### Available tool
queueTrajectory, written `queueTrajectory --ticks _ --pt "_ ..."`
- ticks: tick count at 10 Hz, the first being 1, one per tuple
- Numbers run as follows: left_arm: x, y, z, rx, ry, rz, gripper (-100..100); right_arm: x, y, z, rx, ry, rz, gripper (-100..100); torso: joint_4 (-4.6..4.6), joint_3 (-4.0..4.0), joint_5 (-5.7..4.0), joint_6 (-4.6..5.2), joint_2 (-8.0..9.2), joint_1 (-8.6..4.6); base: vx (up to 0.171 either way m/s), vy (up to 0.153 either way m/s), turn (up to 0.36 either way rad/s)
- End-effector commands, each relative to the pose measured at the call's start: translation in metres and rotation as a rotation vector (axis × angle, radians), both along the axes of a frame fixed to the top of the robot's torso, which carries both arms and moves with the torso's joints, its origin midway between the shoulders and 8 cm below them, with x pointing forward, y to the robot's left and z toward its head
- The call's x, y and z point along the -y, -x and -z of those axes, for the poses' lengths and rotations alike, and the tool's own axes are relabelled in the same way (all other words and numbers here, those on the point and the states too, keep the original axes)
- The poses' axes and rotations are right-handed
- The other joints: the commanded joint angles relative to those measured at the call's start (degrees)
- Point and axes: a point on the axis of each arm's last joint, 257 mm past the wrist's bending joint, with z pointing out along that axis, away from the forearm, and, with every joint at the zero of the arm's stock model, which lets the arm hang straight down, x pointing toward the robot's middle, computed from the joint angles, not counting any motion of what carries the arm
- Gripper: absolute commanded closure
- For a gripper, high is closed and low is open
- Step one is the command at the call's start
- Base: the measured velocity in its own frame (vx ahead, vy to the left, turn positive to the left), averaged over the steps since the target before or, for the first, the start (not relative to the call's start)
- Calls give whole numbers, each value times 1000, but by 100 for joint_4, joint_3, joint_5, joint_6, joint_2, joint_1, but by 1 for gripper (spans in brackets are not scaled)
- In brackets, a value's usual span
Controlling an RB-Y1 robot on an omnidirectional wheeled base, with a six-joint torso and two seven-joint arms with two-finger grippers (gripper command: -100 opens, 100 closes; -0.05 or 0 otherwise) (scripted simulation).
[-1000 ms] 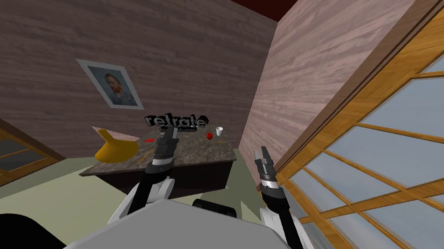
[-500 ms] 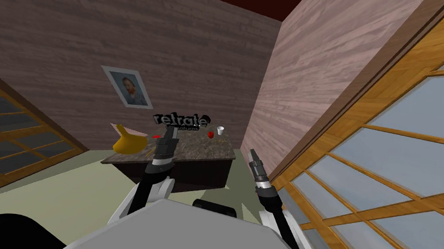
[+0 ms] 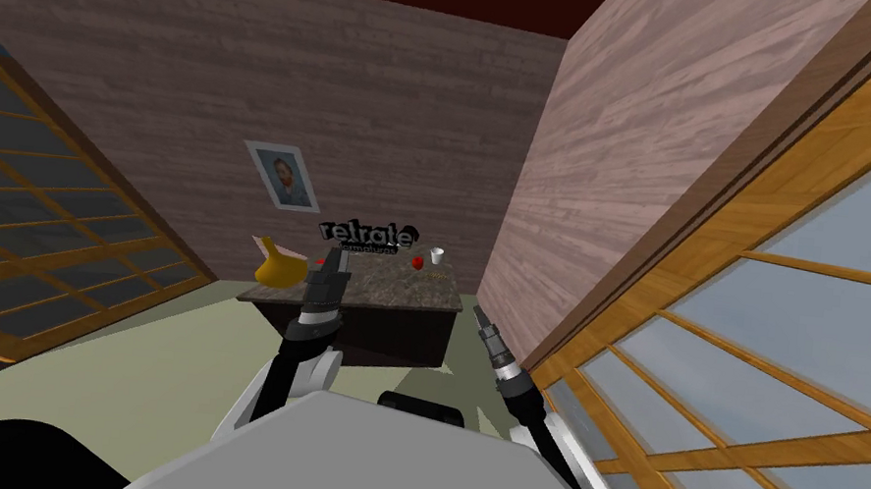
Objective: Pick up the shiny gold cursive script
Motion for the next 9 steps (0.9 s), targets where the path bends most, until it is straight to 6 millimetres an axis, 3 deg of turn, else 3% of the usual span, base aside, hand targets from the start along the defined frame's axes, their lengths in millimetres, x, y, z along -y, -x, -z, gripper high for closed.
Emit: queueTrajectory --ticks 1,2,4,5,6,9 --pt "0 0 0 0 0 0 0 -11 6 28 -37 77 -49 -100 0 0 0 0 0 0 -30 -62 213" --pt "0 0 0 0 0 0 0 -10 7 29 -38 86 -53 -100 0 0 1 -3 0 0 -25 -58 116" --pt "0 0 0 0 0 0 0 -23 21 70 -78 204 -142 -100 -1 -1 1 -2 -1 -1 -39 -81 281" --pt "0 0 0 0 0 0 0 -16 24 85 -106 236 -149 -100 0 1 -1 -4 1 -9 -30 -76 135" --pt "0 0 0 0 0 0 0 -16 24 86 -109 237 -148 -100 0 -1 -1 2 -2 -5 -19 -31 -36" --pt "0 0 0 0 0 0 0 -16 46 134 -163 375 -249 -100 -1 -3 3 2 -6 10 -24 -42 251"
